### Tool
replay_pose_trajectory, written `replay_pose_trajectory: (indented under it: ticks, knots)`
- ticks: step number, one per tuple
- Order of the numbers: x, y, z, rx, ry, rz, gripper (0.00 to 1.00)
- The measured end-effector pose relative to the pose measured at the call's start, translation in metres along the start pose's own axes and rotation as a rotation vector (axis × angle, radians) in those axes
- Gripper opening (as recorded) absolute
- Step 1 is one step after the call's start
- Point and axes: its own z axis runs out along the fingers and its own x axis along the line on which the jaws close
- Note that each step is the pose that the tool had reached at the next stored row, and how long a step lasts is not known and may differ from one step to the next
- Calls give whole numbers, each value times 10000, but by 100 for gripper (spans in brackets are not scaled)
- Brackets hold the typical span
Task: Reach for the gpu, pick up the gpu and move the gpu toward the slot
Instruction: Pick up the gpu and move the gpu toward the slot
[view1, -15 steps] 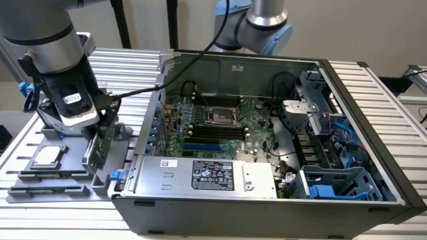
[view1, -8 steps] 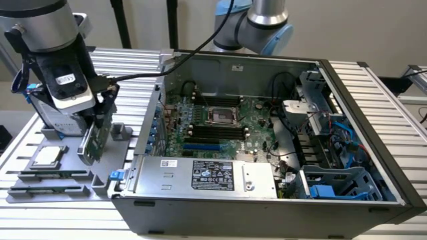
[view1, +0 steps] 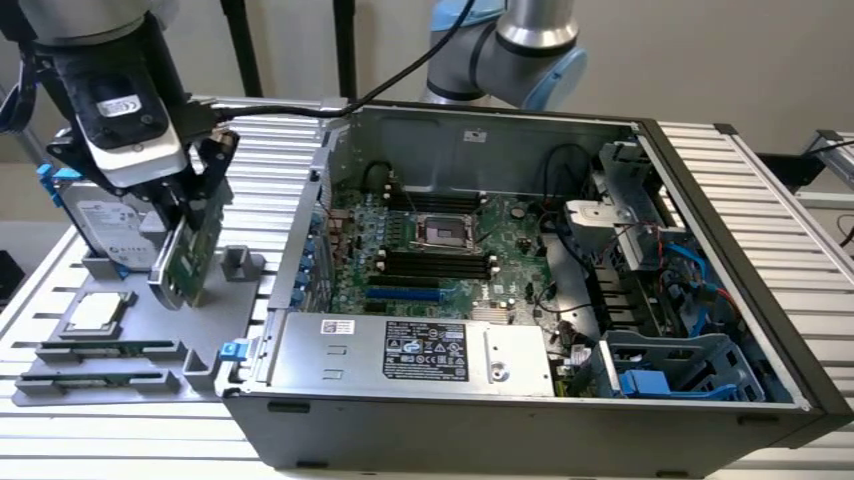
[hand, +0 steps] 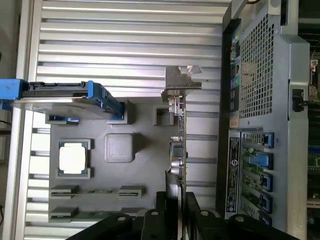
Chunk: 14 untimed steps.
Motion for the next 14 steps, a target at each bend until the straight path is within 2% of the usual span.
replay_pose_trajectory:
  ticks: [6,14]
  knots:
    - [-144,7,-275,-19,24,-11,26]
    - [-482,15,-640,-111,71,-46,26]
